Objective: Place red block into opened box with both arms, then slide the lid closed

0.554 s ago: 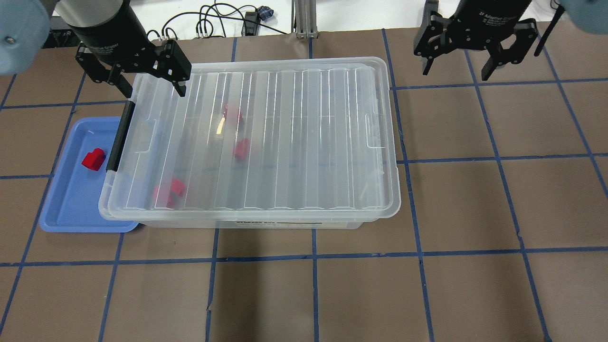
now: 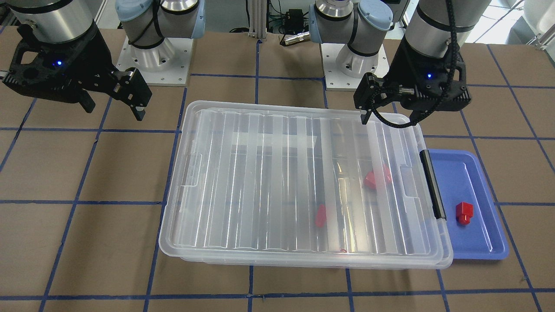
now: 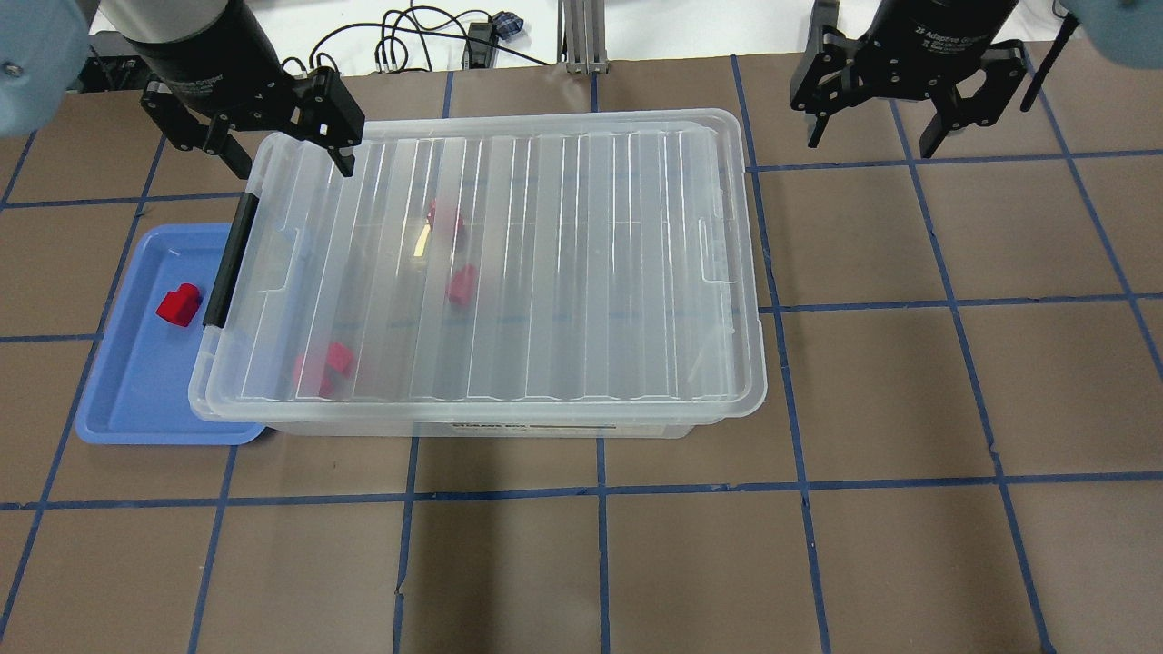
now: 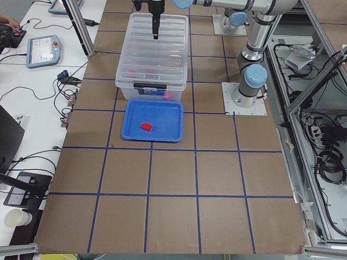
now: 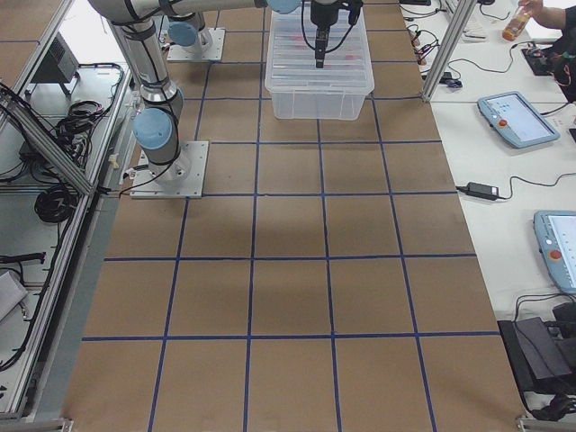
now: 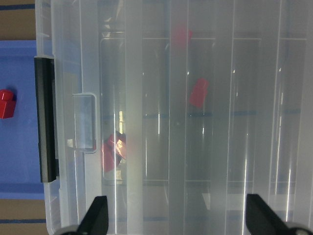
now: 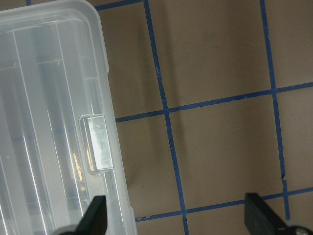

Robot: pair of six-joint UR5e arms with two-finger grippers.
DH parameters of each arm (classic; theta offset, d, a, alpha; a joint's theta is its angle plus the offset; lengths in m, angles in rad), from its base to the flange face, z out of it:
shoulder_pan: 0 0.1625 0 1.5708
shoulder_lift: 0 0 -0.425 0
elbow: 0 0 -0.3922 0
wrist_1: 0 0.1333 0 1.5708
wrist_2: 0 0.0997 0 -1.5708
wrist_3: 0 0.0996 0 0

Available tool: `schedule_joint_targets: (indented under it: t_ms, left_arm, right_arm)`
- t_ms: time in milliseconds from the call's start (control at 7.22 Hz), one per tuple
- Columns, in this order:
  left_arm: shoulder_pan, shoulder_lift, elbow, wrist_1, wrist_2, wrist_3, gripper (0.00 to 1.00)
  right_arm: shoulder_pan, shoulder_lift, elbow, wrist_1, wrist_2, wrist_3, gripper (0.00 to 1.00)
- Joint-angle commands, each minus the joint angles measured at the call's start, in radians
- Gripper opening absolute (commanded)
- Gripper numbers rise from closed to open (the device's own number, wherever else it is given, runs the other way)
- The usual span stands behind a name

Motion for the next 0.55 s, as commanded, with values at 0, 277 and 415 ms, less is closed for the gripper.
schedule_joint_targets:
  t_ms: [0, 277, 415]
  left_arm:
    - [0.000, -0.009, 0.009, 0.000, 0.003, 0.000, 1.00]
    - [0.000, -0.012, 0.009, 0.000, 0.002, -0.002, 1.00]
    - [0.000, -0.011, 0.007, 0.000, 0.002, -0.003, 1.00]
  right_arm:
    - [0.000, 0.005, 0.002, -0.001, 0.000, 0.000, 1.00]
    - [0.008, 0.014, 0.002, -0.013, 0.000, -0.002, 1.00]
    - [0.015, 0.024, 0.002, -0.016, 0.000, -0.002, 1.00]
